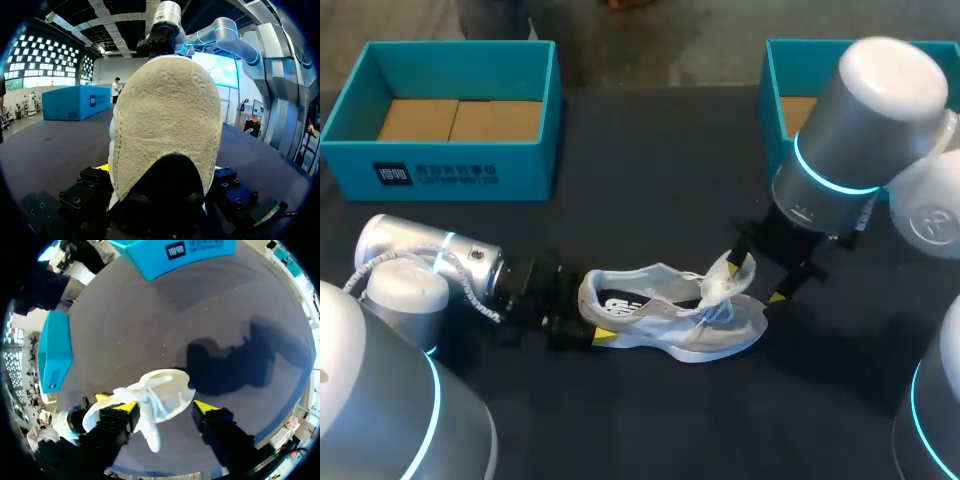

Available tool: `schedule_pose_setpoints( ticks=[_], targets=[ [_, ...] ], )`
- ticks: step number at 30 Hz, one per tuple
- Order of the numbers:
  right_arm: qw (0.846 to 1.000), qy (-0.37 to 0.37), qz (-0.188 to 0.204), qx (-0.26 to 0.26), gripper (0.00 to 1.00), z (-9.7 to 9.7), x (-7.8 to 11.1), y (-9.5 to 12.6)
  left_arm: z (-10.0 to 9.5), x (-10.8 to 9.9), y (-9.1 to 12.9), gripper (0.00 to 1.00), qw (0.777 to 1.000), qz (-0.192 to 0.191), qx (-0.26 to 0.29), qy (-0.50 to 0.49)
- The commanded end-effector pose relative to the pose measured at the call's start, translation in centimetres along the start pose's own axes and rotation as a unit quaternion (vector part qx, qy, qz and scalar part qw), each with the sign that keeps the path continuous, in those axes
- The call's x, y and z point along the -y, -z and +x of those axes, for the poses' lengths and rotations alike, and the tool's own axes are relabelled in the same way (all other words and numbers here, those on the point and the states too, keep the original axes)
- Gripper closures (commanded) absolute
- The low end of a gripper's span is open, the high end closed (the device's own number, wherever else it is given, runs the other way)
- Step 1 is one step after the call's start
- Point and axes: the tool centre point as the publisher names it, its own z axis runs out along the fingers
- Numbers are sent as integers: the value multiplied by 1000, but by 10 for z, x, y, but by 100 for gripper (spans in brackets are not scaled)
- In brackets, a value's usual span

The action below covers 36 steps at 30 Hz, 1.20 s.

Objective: Take the shoe out of the shoebox, open the shoe tongue, remove and reinsert the insole, then place the shoe into the shoebox

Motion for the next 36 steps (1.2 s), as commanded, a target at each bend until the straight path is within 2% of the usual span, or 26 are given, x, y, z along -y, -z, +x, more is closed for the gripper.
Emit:
schedule_pose_setpoints(
  ticks=[1, 15, 16, 17, 18, 19, 20, 23, 27, 29, 36],
  targets=[
    [995, -51, -63, 52, 0, 22, 18, 28, 0, -2, -1, 100, 1000, 0, 1, 0],
    [985, 68, -105, 119, 0, 87, 49, 84, 0, -2, -1, 100, 1000, 0, 1, 0],
    [983, 79, -107, 127, 8, 92, 51, 87, 0, -2, -1, 100, 1000, 0, 1, 0],
    [981, 93, -109, 129, 41, 96, 53, 90, 0, -2, -1, 100, 1000, 0, 1, 0],
    [979, 104, -110, 134, 62, 99, 55, 93, 0, -2, -1, 100, 1000, 0, 1, 0],
    [977, 120, -110, 140, 78, 102, 56, 95, 0, -2, -1, 100, 1000, 0, 1, 0],
    [975, 137, -109, 140, 100, 105, 57, 97, 0, -2, -1, 100, 1000, 0, 1, 0],
    [965, 191, -101, 149, 100, 116, 61, 98, 0, -2, -1, 100, 1000, 0, 1, 0],
    [944, 267, -83, 177, 100, 132, 67, 92, 0, -2, -1, 100, 1000, 0, 1, 0],
    [932, 307, -77, 175, 100, 141, 71, 88, 0, -2, -1, 100, 1000, 0, 1, 0],
    [880, 435, -66, 177, 100, 159, 93, 76, 0, -2, -1, 100, 1000, 0, 1, 0]
  ],
)
